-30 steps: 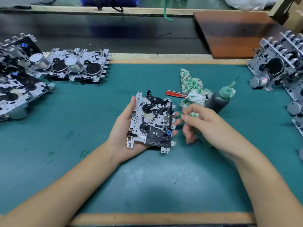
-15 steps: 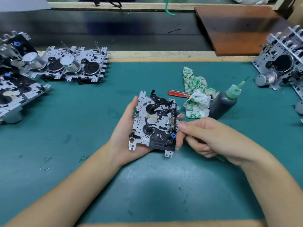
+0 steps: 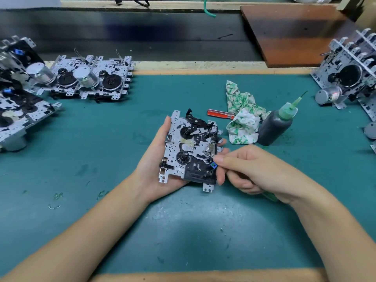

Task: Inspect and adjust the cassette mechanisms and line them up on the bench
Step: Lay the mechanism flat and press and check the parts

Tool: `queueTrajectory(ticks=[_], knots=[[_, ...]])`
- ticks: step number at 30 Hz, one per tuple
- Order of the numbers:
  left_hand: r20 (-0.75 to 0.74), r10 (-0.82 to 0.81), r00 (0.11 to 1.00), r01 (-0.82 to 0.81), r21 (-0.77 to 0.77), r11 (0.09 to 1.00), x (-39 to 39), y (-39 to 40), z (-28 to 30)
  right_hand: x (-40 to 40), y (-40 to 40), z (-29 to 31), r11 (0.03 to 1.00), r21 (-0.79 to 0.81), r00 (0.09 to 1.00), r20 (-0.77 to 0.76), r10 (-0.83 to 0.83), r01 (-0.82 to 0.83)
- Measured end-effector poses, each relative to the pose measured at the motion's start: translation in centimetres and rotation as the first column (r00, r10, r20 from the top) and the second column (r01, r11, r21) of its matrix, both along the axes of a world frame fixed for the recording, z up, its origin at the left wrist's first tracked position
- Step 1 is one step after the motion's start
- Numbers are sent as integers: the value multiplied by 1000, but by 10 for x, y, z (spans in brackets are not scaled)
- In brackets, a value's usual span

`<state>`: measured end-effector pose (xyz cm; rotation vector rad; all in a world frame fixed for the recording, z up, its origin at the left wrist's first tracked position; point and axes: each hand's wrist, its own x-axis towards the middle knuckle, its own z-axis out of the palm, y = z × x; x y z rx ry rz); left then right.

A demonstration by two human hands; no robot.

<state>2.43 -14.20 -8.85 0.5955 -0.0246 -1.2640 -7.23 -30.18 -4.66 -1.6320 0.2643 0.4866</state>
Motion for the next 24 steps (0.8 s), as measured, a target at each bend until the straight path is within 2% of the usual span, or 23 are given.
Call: queueTrajectory(ticks=[11,24], knots=[[49,-21,999,19,41,999,1,0,1,-1,3,-2,998,-57,1000,-26,-10,9],[96,42,994,-57,159,986,-3,-3,4,-1,-3,-2,995,-52,994,-62,84,-88]])
